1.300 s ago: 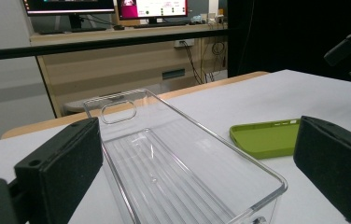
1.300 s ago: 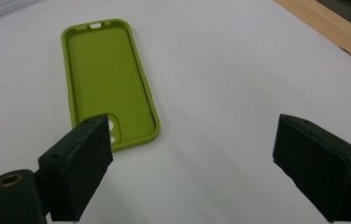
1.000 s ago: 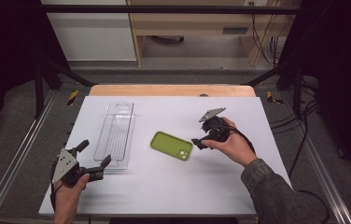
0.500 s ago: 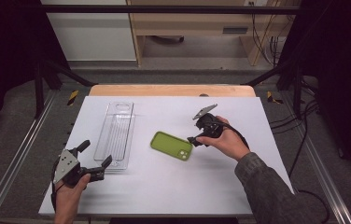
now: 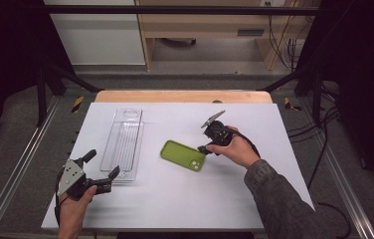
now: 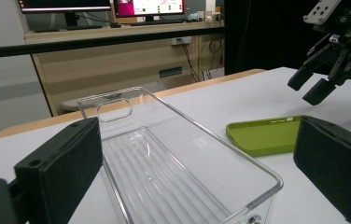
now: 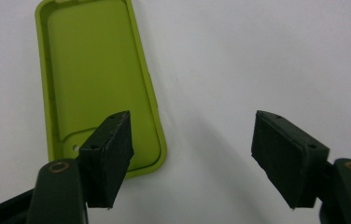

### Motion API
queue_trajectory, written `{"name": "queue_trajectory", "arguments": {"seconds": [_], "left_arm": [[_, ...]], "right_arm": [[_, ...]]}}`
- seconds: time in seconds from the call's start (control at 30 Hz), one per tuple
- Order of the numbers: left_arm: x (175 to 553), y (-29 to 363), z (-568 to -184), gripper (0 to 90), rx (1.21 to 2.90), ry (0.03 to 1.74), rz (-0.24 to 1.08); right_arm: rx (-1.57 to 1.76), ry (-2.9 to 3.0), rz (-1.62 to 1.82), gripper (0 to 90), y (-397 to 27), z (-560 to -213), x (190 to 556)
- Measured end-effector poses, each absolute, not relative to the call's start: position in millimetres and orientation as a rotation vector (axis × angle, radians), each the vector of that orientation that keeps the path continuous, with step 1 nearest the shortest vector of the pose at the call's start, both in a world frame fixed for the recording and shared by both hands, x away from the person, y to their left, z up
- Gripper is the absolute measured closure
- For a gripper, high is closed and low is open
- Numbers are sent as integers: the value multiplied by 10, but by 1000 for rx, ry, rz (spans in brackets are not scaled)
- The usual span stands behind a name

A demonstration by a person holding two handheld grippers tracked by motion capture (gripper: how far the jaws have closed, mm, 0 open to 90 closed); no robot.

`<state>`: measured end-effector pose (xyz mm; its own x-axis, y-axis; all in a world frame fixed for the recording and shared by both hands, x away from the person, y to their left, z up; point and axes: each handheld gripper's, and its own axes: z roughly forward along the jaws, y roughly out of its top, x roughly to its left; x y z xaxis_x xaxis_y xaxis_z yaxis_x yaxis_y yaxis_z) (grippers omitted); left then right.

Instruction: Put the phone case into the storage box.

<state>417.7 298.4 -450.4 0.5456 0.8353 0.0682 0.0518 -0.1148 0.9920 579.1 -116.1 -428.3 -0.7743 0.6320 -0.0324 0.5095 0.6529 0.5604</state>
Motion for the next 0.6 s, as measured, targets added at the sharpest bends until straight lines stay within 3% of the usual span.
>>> {"name": "queue_trajectory", "arguments": {"seconds": [0.17,0.27,0.6], "left_arm": [[4176,2979,-4504,11,1558,779,796],[4176,2981,-4505,11,1559,780,796],[4176,2975,-4507,11,1564,776,797]], "right_arm": [[906,2662,779,373,-1090,-4263,5809],[881,2679,784,469,-1038,-4282,5821],[868,2741,713,608,-975,-4424,5856]]}}
